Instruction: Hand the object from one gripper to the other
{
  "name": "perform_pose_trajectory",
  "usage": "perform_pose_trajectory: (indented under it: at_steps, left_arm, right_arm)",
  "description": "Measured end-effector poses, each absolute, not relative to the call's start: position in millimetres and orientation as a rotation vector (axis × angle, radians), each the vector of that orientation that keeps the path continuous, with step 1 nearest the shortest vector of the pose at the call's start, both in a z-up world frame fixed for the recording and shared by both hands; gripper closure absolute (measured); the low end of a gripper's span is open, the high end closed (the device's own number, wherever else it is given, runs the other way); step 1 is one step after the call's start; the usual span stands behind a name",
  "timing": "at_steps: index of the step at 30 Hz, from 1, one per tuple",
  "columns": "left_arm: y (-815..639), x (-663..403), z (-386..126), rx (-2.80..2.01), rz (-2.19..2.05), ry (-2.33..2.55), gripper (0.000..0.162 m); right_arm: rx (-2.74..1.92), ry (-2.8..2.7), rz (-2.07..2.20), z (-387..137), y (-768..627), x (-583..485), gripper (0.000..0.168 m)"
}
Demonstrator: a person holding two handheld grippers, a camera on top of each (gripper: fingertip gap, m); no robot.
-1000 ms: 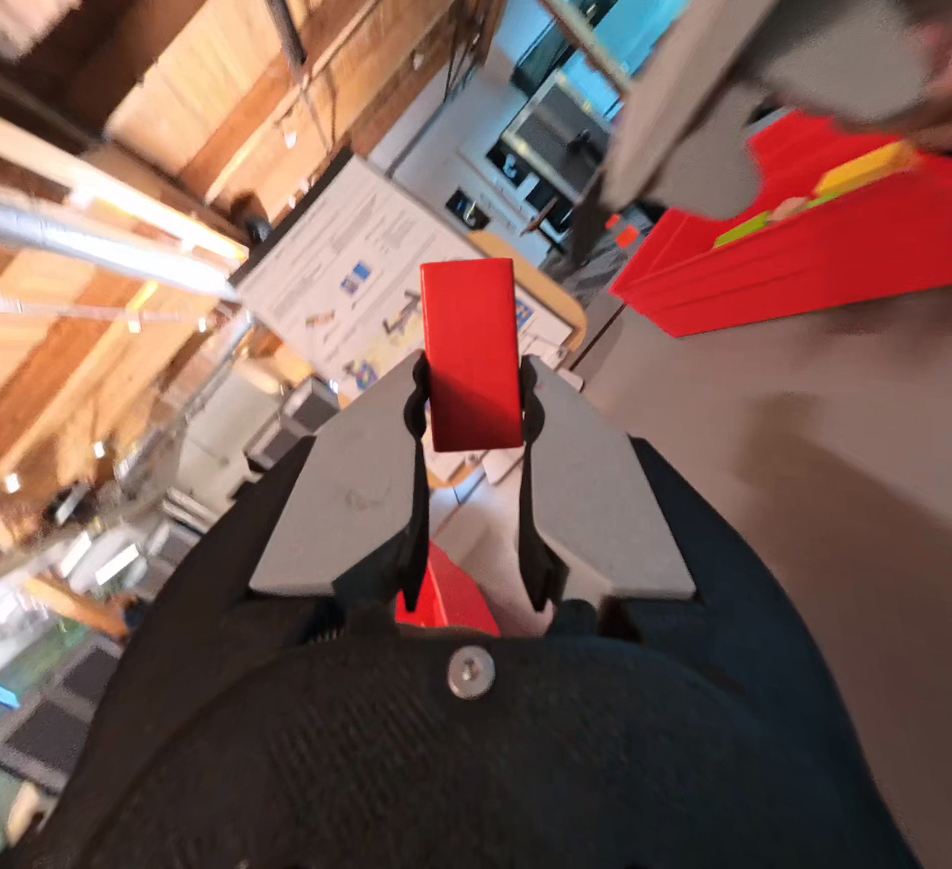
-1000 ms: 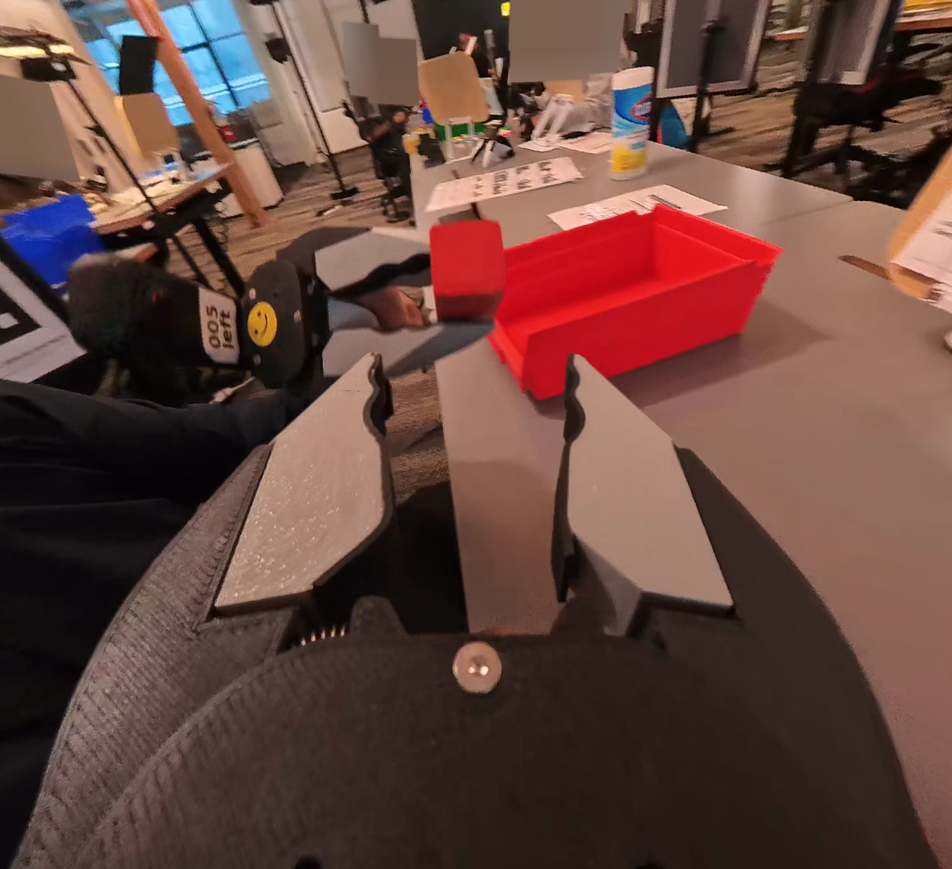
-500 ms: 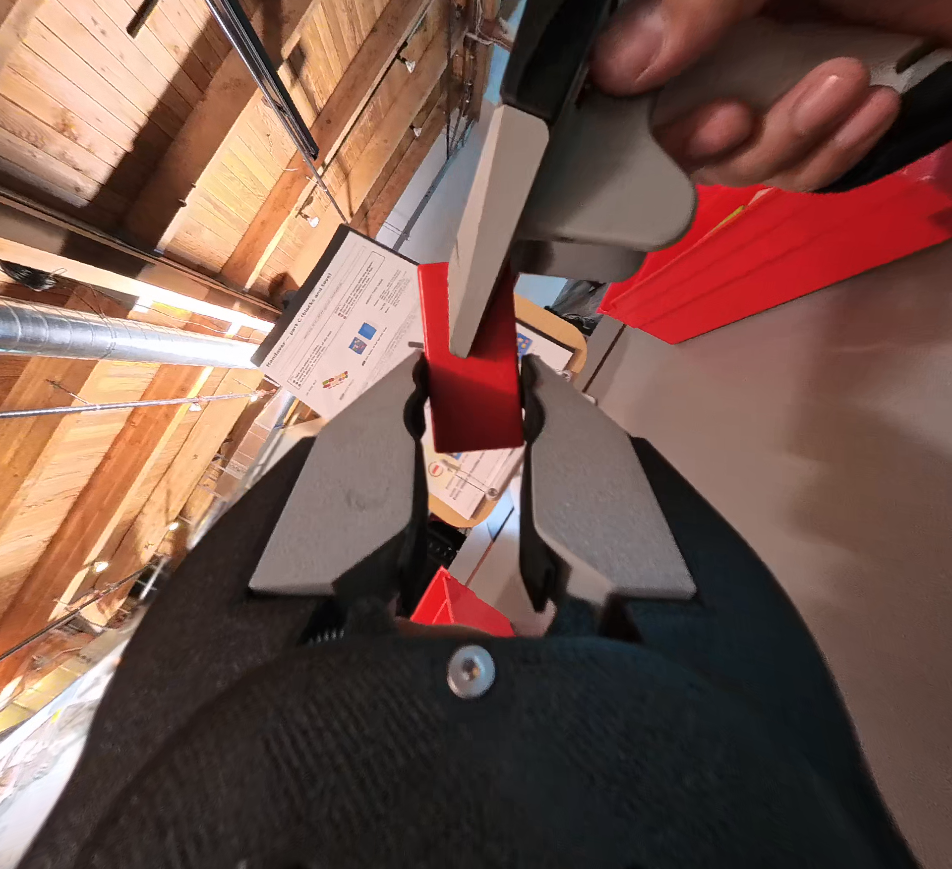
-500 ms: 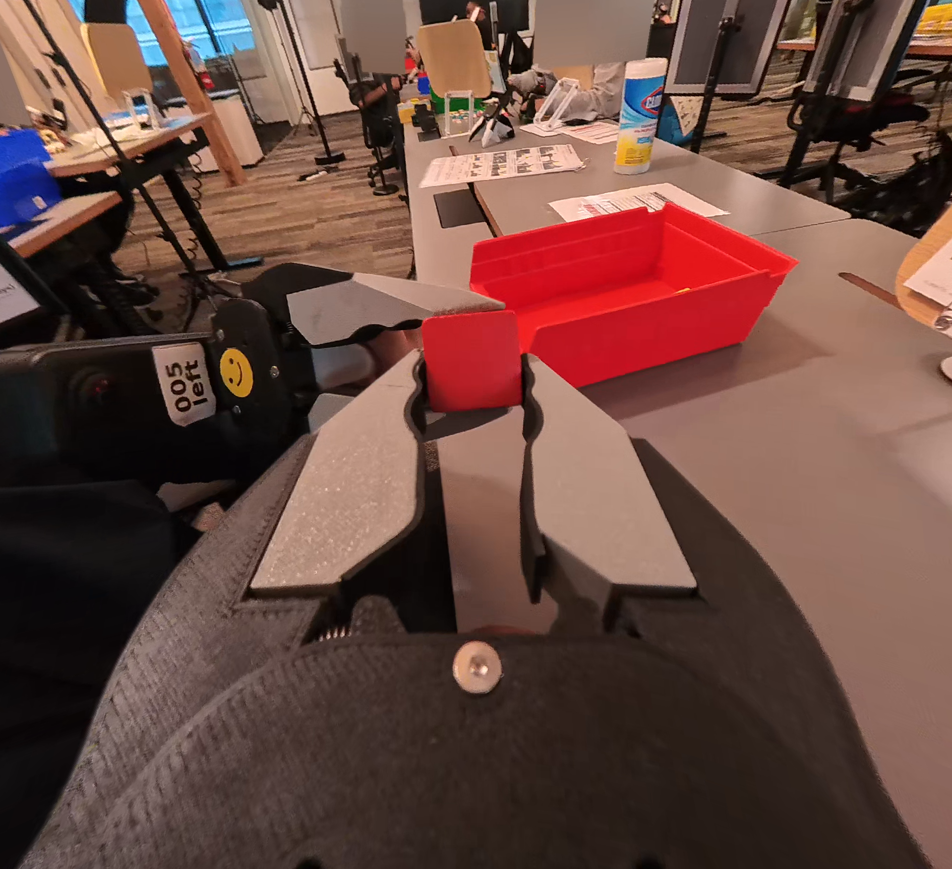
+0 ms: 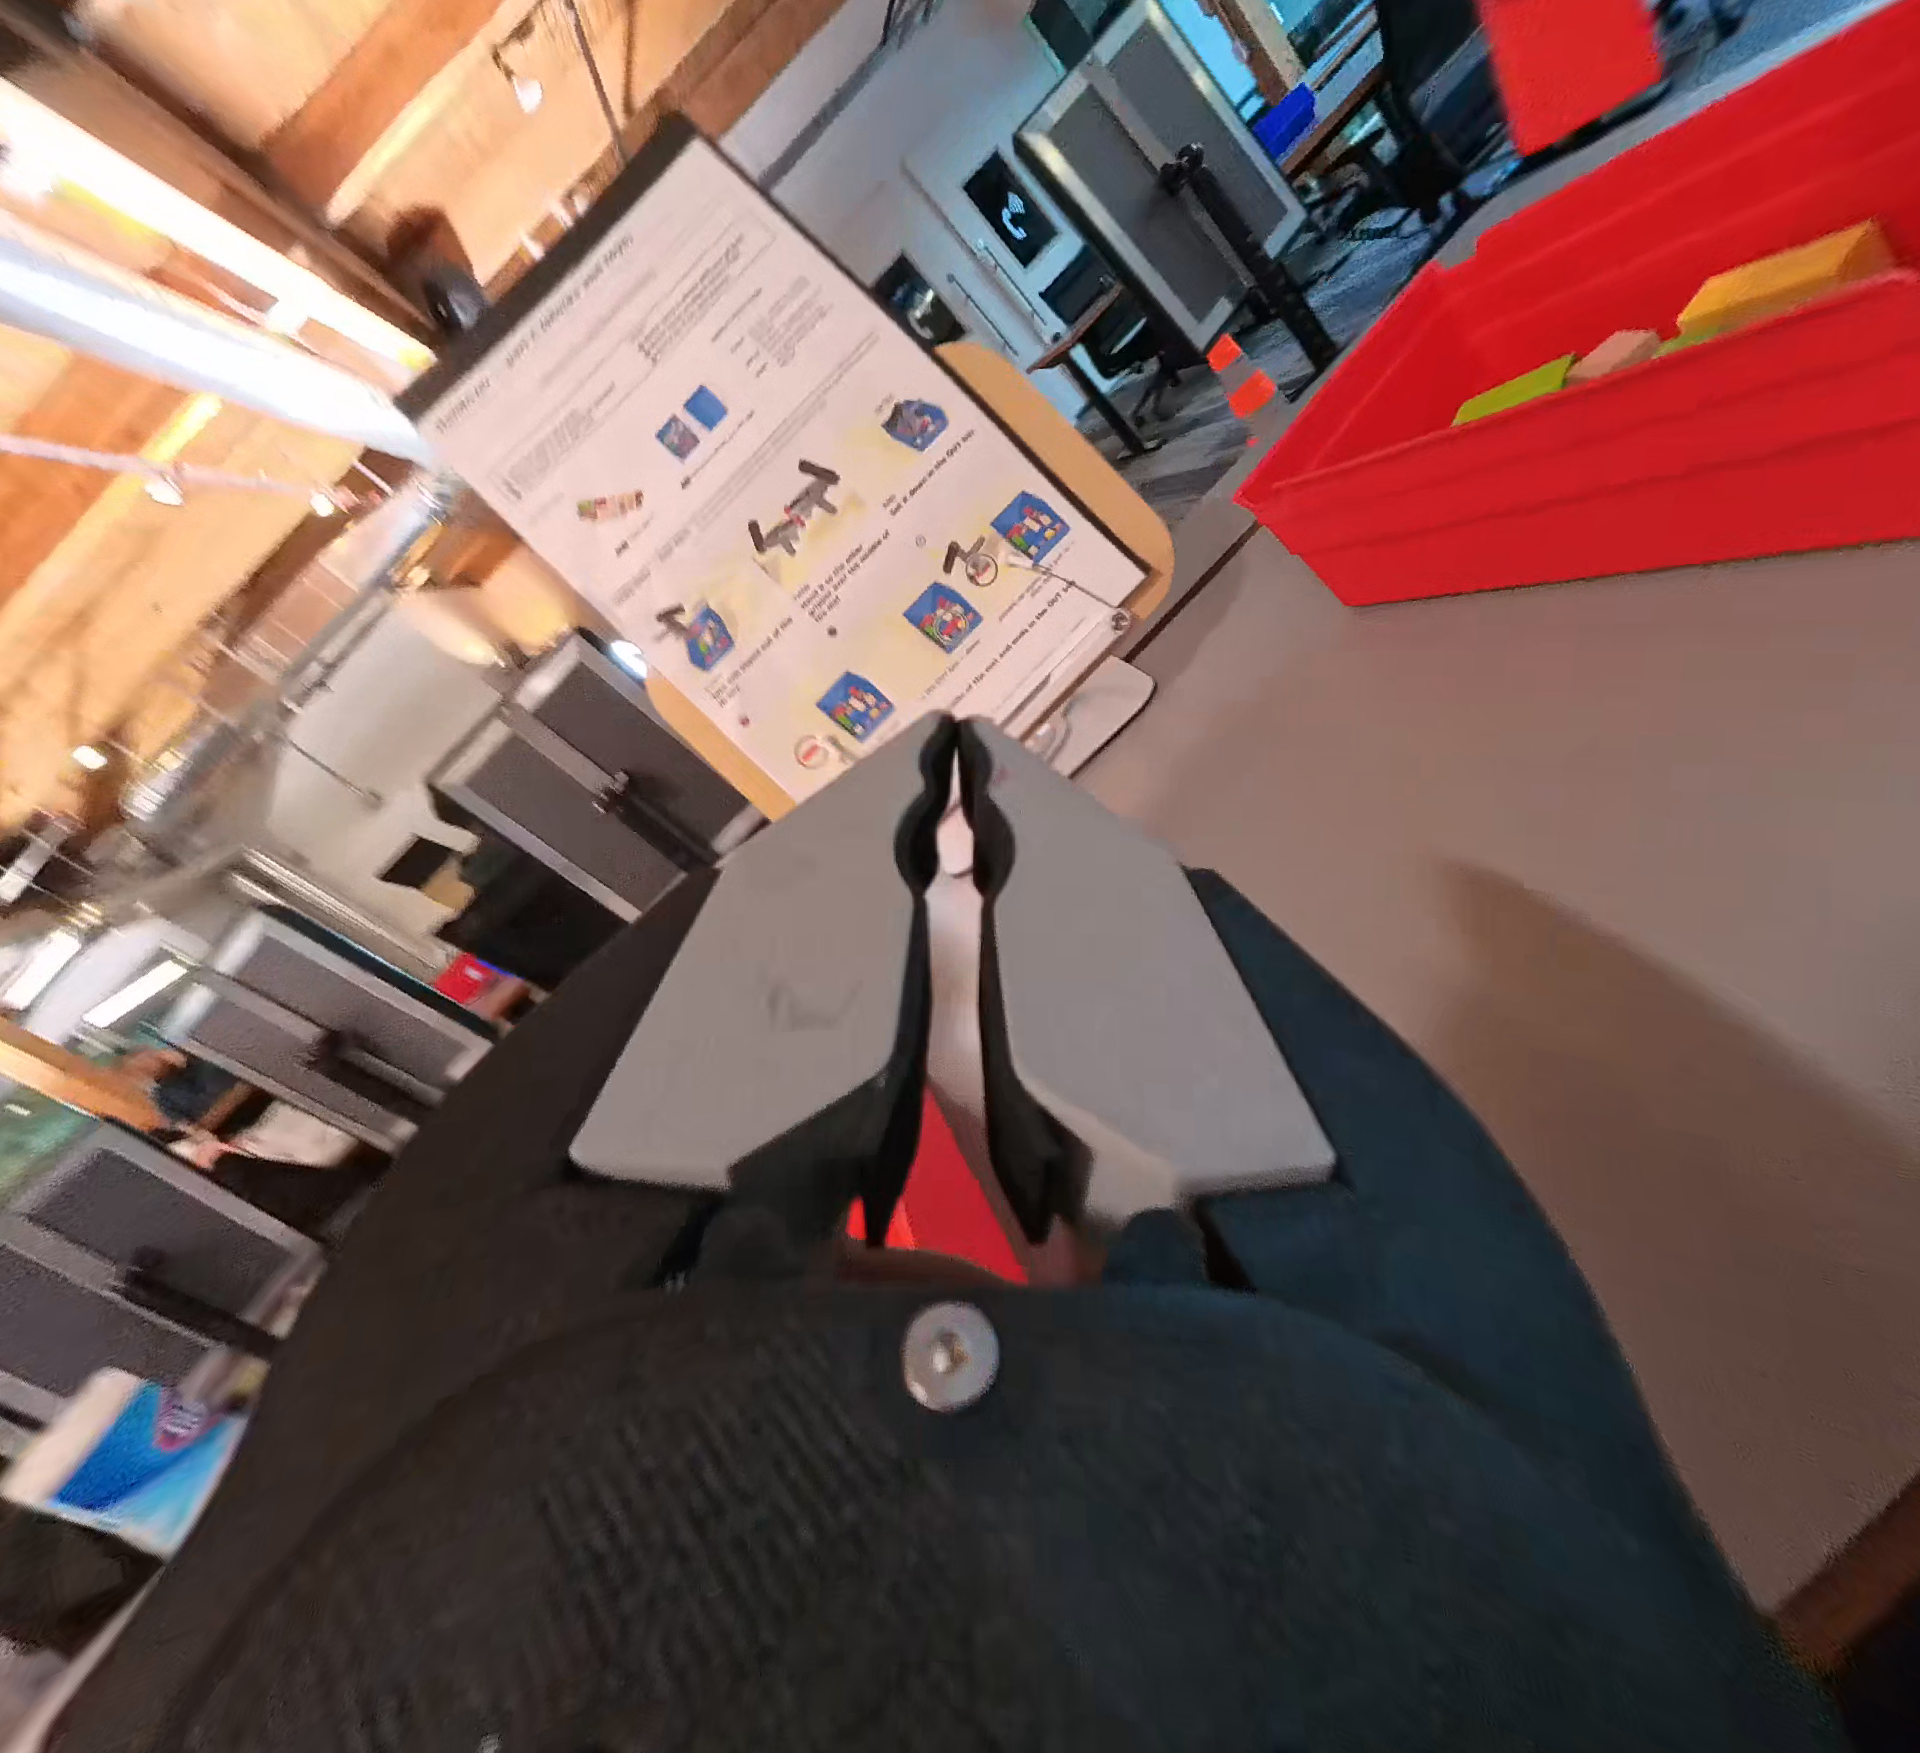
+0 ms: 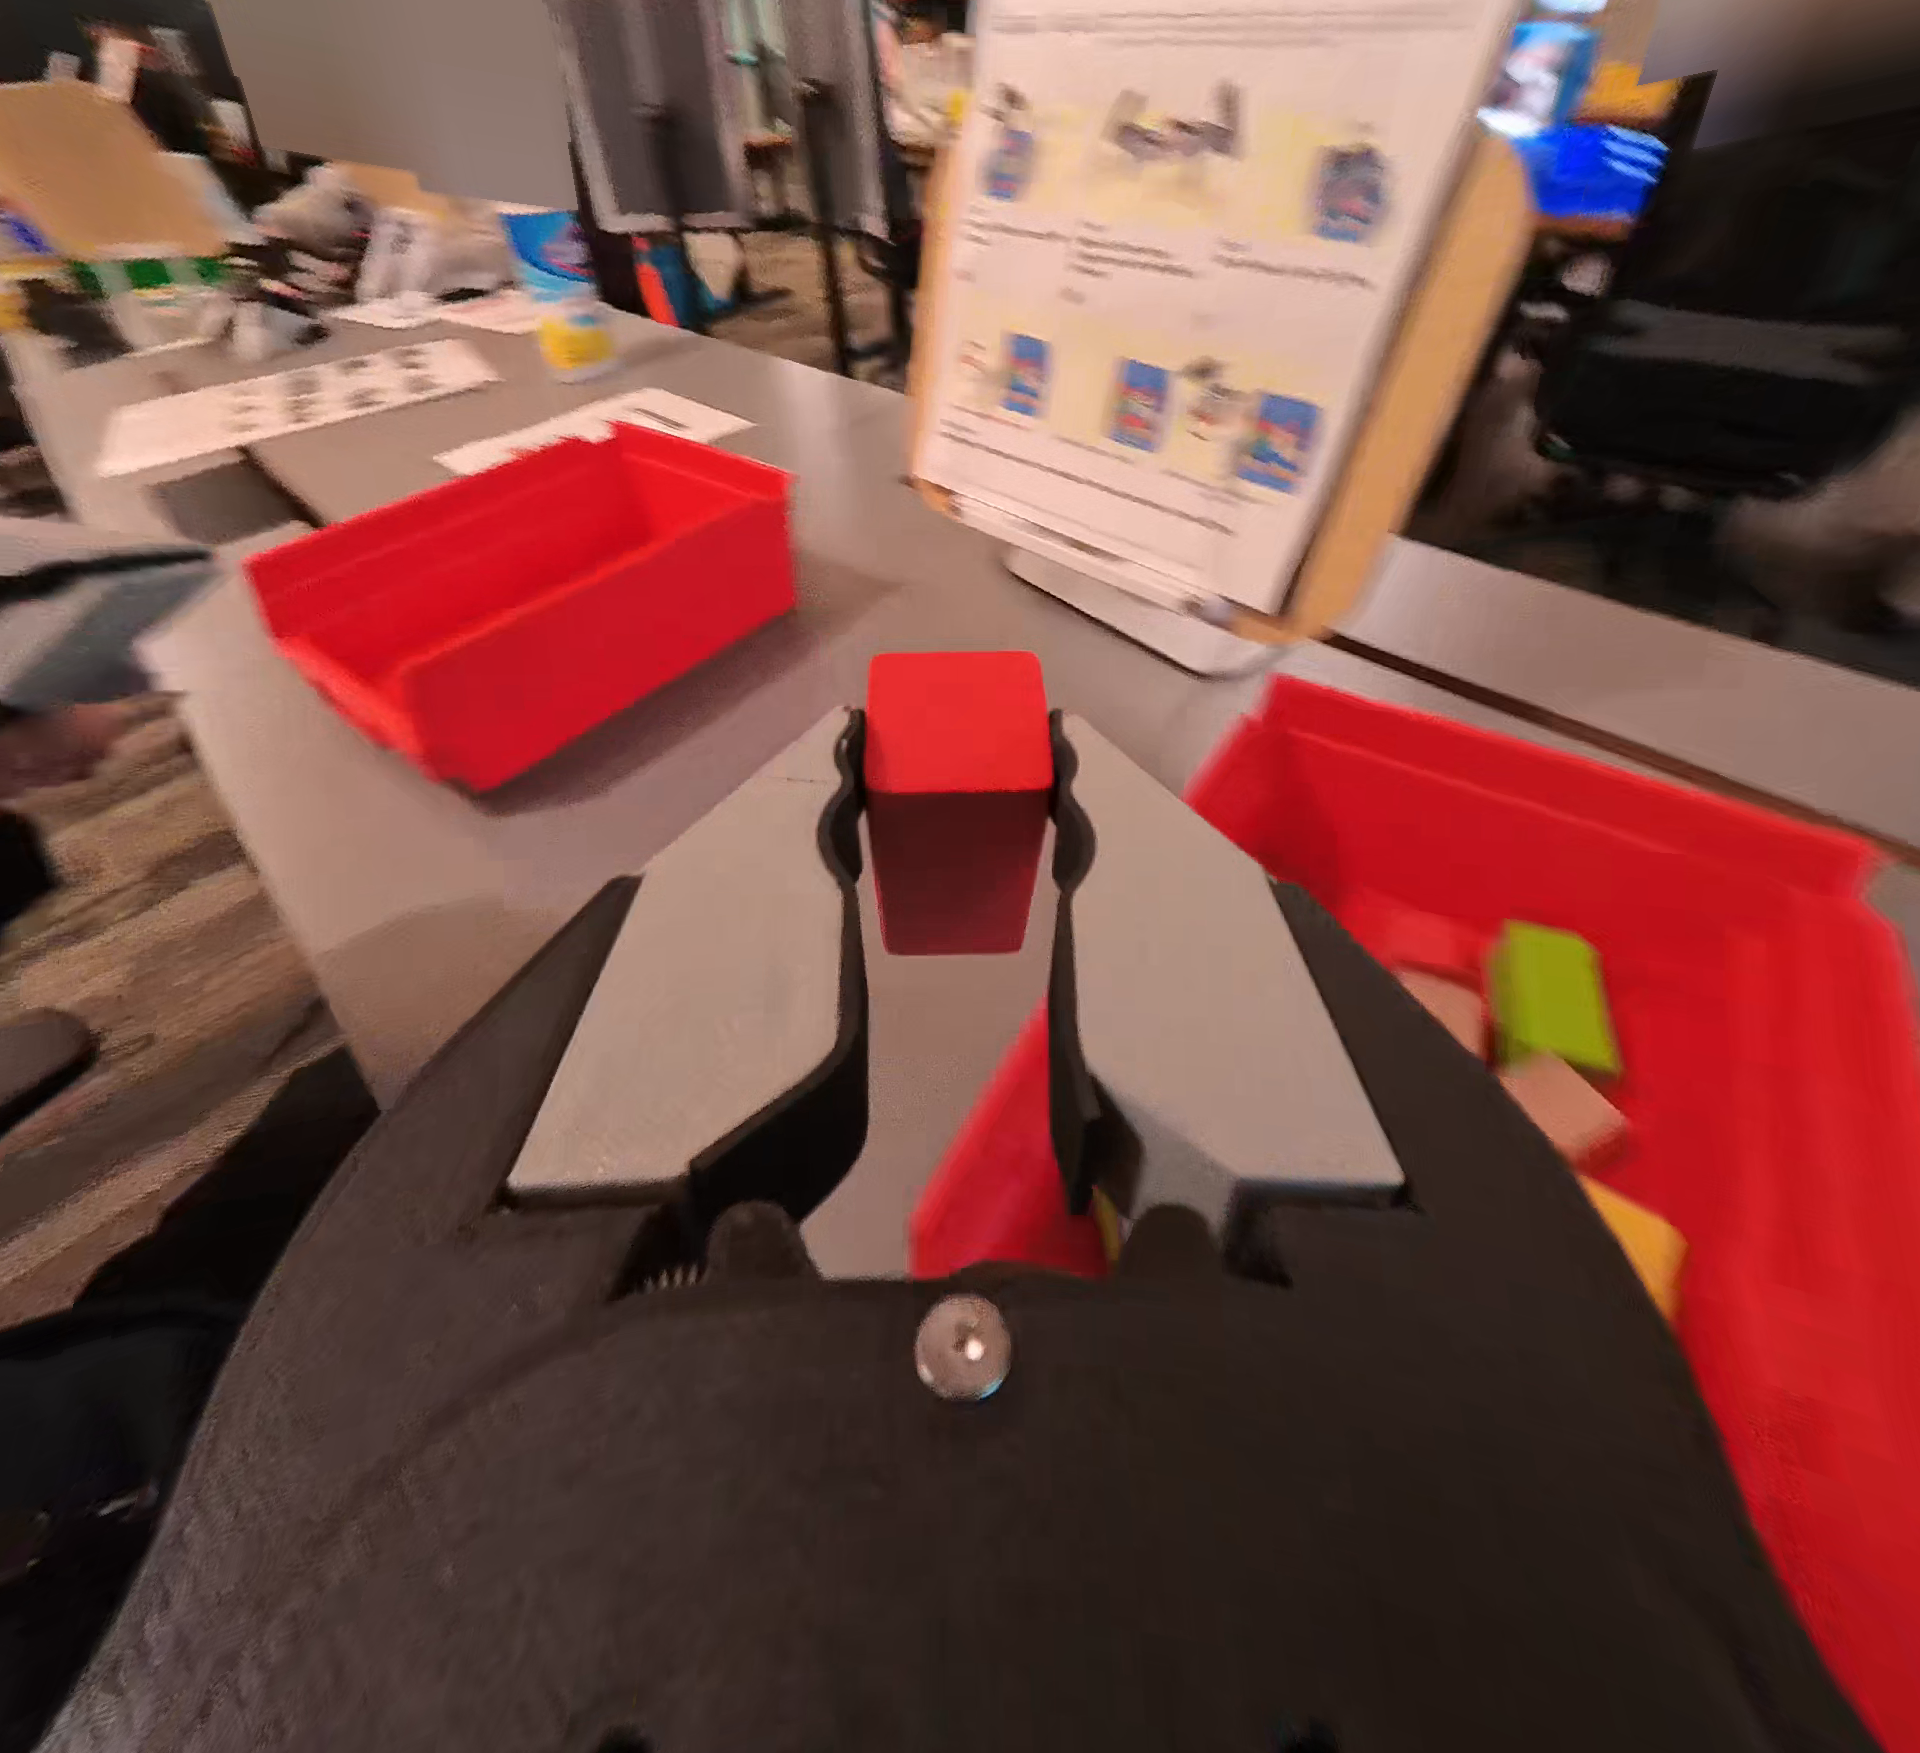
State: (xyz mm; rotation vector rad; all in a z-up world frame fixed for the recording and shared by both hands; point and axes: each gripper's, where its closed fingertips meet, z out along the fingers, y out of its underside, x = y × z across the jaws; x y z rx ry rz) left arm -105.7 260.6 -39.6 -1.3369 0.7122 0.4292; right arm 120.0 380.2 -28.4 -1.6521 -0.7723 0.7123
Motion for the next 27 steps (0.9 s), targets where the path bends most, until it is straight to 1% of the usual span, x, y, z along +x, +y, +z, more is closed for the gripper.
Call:
perform_pose_trajectory:
  at_steps: [3,5,10,13,21,27]
  left_arm:
    - [264.0,-119.1,-38.2,-1.409,0.342,0.655,0.162]
    - [264.7,-124.7,-36.6,-1.416,0.328,0.633,0.162]
    - [267.1,-129.8,-39.1,-1.438,0.355,0.613,0.162]
    - [271.7,-133.9,-47.4,-1.493,0.389,0.607,0.153]
    - [272.2,-135.7,-47.9,-1.499,0.353,0.597,0.153]
    - [271.1,-138.6,-44.8,-1.490,0.352,0.586,0.153]
  right_arm:
    - [-1.777,-0.644,0.566,-50.0,414.6,175.1,0.136]
    - [-1.904,-0.591,0.478,-78.0,434.6,202.5,0.136]
    - [-2.184,-0.615,0.390,-150.6,458.9,221.8,0.136]
    - [-2.305,-0.666,0.275,-179.9,462.2,224.3,0.136]
    - [-2.498,-0.746,0.093,-225.6,461.8,227.6,0.136]
    - [-2.486,-0.713,0.082,-231.5,475.8,224.8,0.136]
